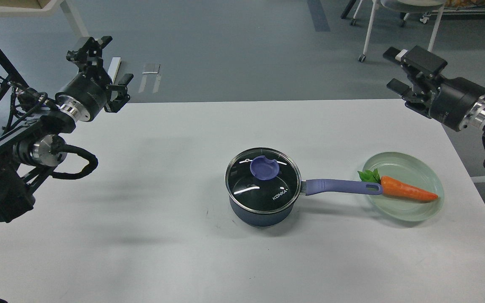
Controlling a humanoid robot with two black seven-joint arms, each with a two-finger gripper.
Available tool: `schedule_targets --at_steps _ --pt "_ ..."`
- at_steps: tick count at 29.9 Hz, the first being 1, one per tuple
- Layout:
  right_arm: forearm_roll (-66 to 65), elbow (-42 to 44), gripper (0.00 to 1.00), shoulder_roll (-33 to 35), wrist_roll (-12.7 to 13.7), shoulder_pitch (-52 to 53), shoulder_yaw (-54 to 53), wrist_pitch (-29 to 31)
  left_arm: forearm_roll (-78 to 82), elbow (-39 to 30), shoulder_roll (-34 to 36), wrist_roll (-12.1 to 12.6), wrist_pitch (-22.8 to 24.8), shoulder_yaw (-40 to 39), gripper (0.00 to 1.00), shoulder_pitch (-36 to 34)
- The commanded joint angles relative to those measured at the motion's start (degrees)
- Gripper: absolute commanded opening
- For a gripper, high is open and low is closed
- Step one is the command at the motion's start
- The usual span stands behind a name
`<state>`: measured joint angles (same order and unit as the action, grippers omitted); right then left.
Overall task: Open pot lid
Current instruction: 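Reach the right gripper down and grasp the purple saucepan handle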
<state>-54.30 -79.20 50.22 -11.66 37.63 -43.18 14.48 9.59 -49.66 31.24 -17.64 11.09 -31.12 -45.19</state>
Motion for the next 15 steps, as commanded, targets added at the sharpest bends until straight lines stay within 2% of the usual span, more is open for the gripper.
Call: schedule_targets --at_steps 1,6,13,15 --pt "-16.94 -6.56 0.99 1.64 -0.2 -0.27 0.11 -0.24 0.69 -0.17 0.4 0.06 -0.1 0.1 0.99 -0.08" --pt "-35.94 -11.49 0.99 2.08 -0.73 -0.72 3.09 -0.59 0.69 -2.37 1.8 0.15 -0.54 0.1 0.99 0.01" --pt "-55.98 -12.03 0.98 2.16 -6.09 -0.72 12.93 -2.86 0.78 -3.51 2.33 0.15 -0.72 0.1 0.99 -0.16" --pt "-59.42 -12.03 0.97 1.82 -6.45 -0.72 16.36 -4.71 0.78 -3.51 2.33 0.23 -0.72 0.1 0.99 -0.34"
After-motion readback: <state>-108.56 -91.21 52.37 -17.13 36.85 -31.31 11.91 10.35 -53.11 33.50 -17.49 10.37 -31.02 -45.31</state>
